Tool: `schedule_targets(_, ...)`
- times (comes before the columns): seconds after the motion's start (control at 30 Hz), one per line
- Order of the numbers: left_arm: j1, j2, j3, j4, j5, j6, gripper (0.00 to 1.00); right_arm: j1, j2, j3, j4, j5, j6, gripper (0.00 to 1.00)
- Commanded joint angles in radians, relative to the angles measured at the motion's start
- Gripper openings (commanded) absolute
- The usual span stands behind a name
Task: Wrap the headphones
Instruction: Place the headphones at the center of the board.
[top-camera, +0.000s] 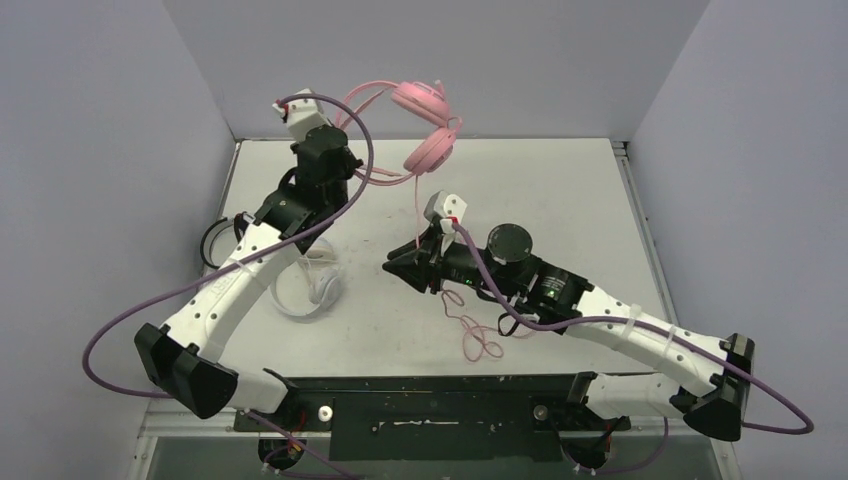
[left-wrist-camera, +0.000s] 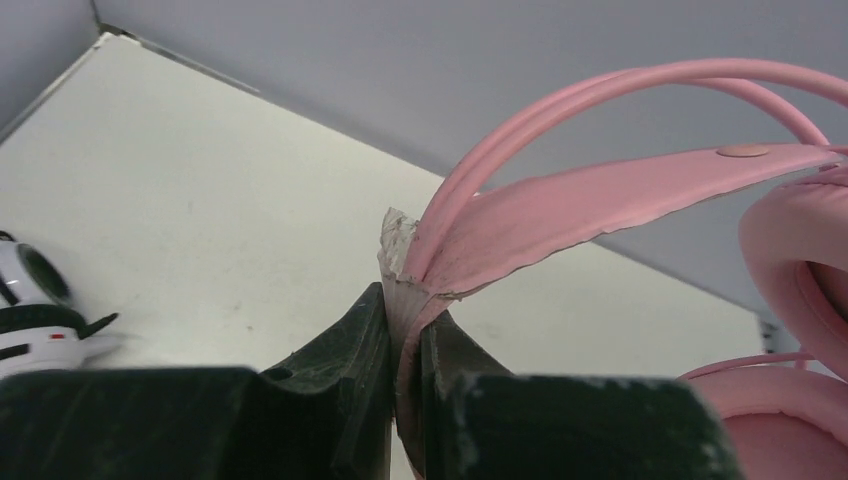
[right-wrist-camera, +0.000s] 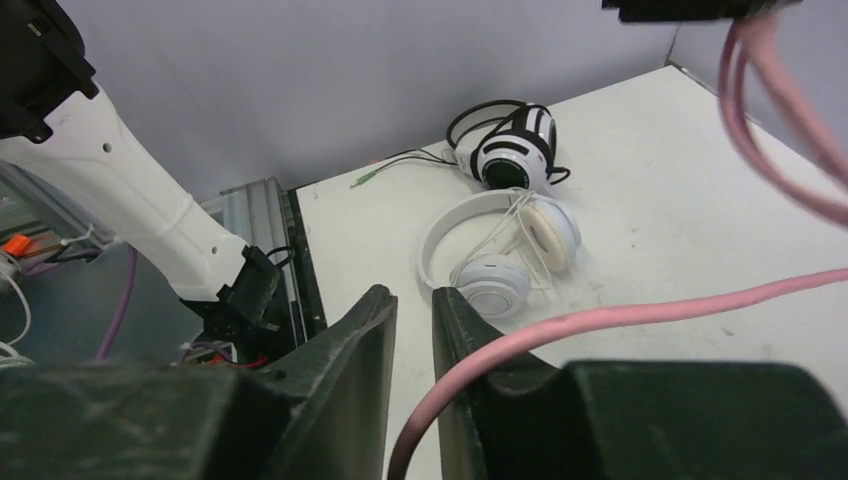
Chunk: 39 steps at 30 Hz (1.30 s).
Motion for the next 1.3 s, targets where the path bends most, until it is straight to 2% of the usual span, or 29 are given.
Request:
schedule_targets(0.0,-0.026,0.044,0.074,-0.023,-0.153,0.200,0.00,0.006,-0.044,0.147,-0.267,0.032,-0.068,0.17)
schedule_targets(0.23,-0.054,0.038,-0.100,0.005,-0.042,0.332,0.00,-0.038,-0.015,0.278,-0.322,0.078,-0.094,0.13)
schedule_targets(0.37,-0.056,0.012,-0.182,-0.016,0.058,0.409,0.00,-0.173,0.041,0.368,-0.447,0.021,-0.131,0.09)
schedule_targets(0.43,-0.056,-0.013,-0.216,-0.038,0.101,0.442,0.00,-0.249,0.050,0.364,-0.476,0.010,-0.139,0.03)
schedule_targets(0.6,-0.056,-0.044,-0.186,-0.212,0.198,0.555,0.00,-0.380,0.098,0.422,-0.613,-0.073,-0.222,0.00)
schedule_targets(0.73,-0.058,-0.051,-0.127,-0.378,0.316,0.613,0.00,-0.393,0.135,0.435,-0.680,-0.032,-0.297,0.00)
schedule_targets(0.9,-0.051,-0.105,-0.098,-0.455,0.536,0.598,0.00,-0.410,0.162,0.387,-0.603,0.039,-0.308,0.00)
schedule_targets(1.07,-0.038,-0.133,-0.041,-0.519,0.679,0.503,0.00,-0.441,0.165,0.266,-0.442,0.104,-0.291,0.07)
schedule_targets(1.23,-0.023,-0.160,0.027,-0.573,0.781,0.462,0.00,-0.490,0.139,0.079,-0.181,0.094,-0.241,0.08)
schedule_targets(1.27,-0.022,-0.167,0.035,-0.573,0.800,0.456,0.00,-0.501,0.127,0.036,-0.129,0.075,-0.234,0.13)
